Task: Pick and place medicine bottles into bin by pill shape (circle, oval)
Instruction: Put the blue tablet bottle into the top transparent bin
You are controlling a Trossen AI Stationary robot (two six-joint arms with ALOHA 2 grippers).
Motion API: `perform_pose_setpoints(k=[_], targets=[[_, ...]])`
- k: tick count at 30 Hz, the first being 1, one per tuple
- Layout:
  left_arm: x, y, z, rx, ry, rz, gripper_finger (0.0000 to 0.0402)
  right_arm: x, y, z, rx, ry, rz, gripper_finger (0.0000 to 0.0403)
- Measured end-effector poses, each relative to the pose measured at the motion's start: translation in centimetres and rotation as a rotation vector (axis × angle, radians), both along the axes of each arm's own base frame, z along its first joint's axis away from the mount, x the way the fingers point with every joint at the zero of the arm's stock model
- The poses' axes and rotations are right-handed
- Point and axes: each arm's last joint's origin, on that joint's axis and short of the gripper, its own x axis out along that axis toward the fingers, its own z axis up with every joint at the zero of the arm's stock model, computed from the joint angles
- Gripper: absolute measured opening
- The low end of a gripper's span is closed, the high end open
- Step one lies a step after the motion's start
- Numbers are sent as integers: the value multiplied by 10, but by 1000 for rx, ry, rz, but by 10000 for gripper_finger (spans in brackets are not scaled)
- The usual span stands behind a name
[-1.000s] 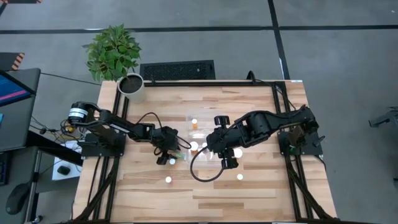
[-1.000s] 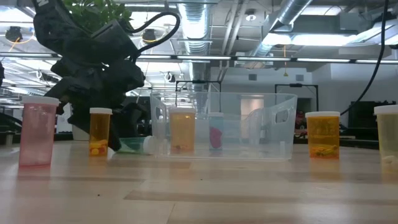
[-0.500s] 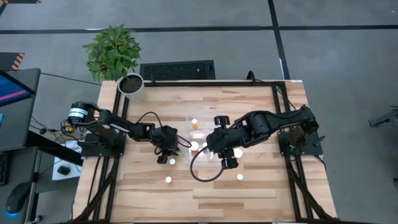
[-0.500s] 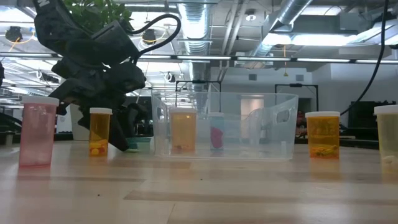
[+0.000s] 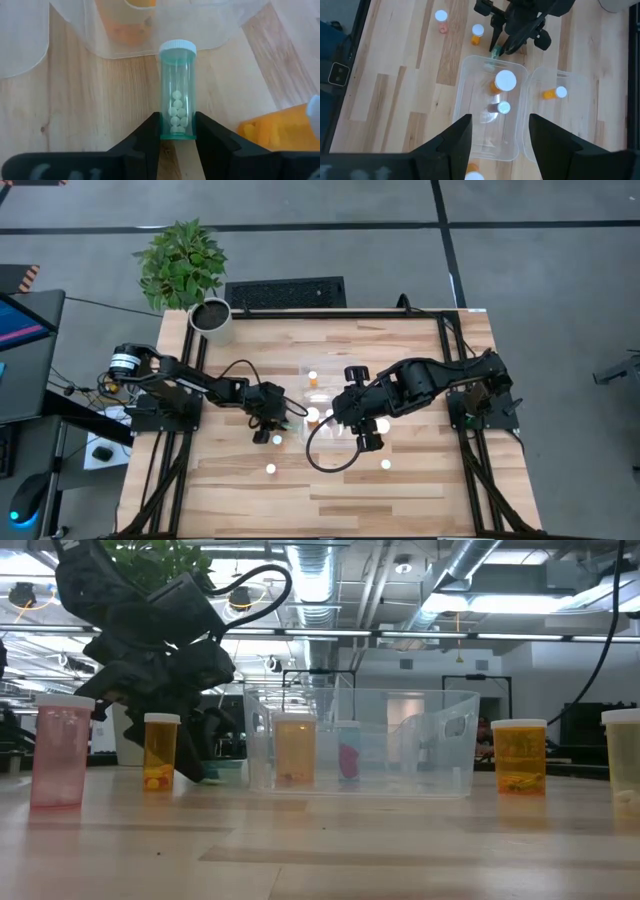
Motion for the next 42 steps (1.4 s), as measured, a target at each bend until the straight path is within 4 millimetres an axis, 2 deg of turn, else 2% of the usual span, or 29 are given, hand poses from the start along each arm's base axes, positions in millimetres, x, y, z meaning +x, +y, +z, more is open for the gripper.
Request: perform_pose_setpoints(k=[8, 14, 17, 21, 25, 28, 32, 37, 42], targets=[[-14, 0, 13, -13, 57, 24, 93, 0, 0, 0, -5, 1, 7, 202], [-33, 3, 39, 63, 61, 102, 96, 2, -3, 1, -33, -13, 42, 202], [-41, 4, 57, 102, 2, 143, 100, 4, -7, 1, -65, -23, 55, 202], [-55, 6, 83, 138, -118, 200, 99, 9, -19, 4, -100, -51, 79, 202], [-70, 8, 110, 150, -290, 264, 98, 8, -41, 13, -99, -98, 29, 202], [-80, 7, 133, 130, -480, 275, 100, 7, -56, 24, -57, -164, 34, 202], [-95, 4, 156, 124, -732, 252, 101, 8, -62, 32, 10, -280, 130, 202], [-110, 2, 168, 135, -903, 247, 102, 7, -72, 22, 8, -405, 121, 202], [-110, 1, 173, 148, -951, 236, 102, 19, -69, 0, -25, -470, 115, 202]])
